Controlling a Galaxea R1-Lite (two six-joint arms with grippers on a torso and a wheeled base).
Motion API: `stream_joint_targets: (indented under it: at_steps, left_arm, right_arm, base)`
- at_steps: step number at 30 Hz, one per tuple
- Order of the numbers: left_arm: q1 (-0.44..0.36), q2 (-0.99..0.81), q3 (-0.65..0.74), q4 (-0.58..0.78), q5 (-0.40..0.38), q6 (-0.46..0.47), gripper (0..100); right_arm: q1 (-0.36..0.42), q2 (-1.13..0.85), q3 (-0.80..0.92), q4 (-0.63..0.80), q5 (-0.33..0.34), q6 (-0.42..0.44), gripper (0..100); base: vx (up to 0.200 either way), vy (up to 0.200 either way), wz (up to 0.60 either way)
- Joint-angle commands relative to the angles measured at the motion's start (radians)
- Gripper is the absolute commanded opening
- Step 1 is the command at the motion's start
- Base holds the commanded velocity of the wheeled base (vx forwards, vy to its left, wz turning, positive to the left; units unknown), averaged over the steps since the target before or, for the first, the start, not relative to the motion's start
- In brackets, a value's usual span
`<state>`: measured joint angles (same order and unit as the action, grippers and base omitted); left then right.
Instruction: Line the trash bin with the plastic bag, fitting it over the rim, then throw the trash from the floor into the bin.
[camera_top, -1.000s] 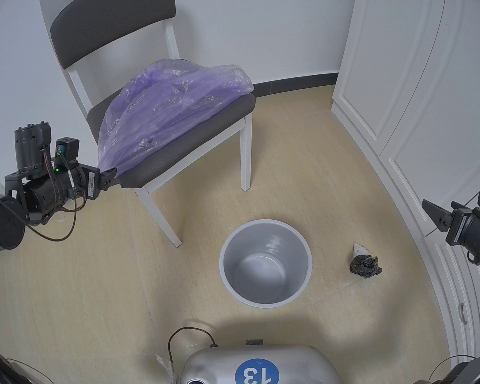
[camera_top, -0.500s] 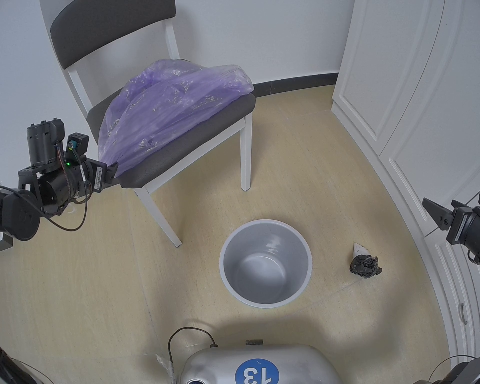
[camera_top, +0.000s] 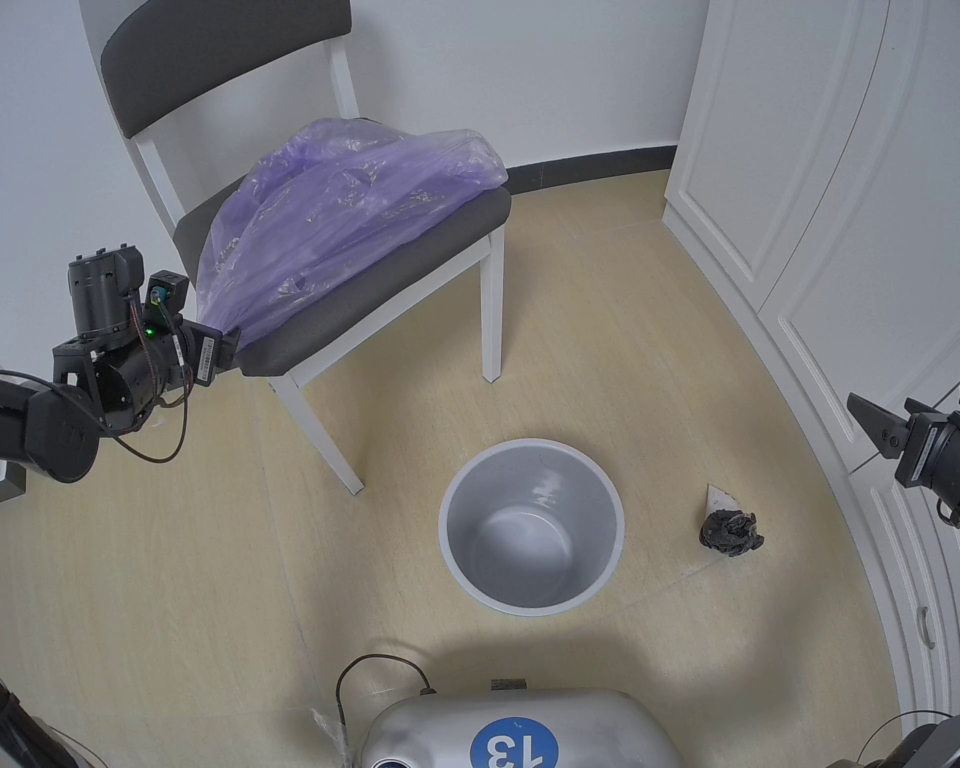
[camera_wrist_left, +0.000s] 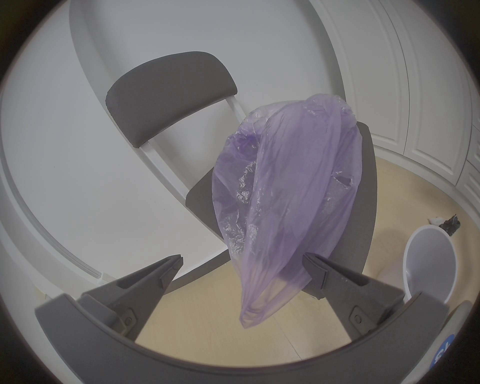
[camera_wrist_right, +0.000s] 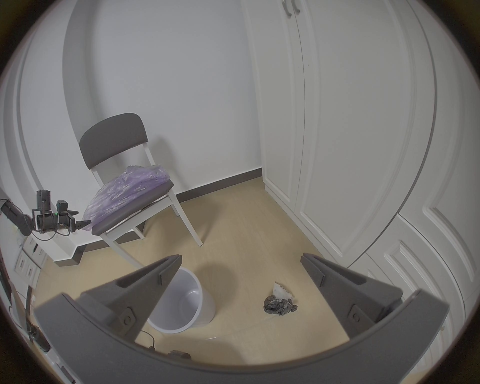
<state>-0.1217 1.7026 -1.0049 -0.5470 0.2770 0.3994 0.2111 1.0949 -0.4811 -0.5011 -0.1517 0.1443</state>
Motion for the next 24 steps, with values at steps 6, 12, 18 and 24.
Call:
stream_joint_targets:
  at_steps: [6,12,18,24]
  left_arm:
    - [0.001,-0.003,0.002,-0.001,-0.012,-0.004,0]
    - [0.001,-0.015,0.006,-0.001,-0.015,-0.013,0]
    - [-0.013,-0.041,0.005,-0.002,-0.016,-0.013,0]
    - [-0.065,-0.090,-0.004,-0.001,-0.018,-0.011,0]
  right_arm:
    - [-0.001,-0.003,-0.001,-0.001,0.000,0.000,100]
    - [0.001,-0.003,0.001,-0.002,-0.002,0.001,100]
    - [0.004,-0.001,0.002,-0.002,-0.003,0.000,100]
    - [0.039,0.000,0.010,-0.002,-0.005,-0.005,100]
  base:
    - [0.000,0.000,0.00]
    - [0.000,0.000,0.00]
    - [0.000,0.000,0.00]
    - [0.000,0.000,0.00]
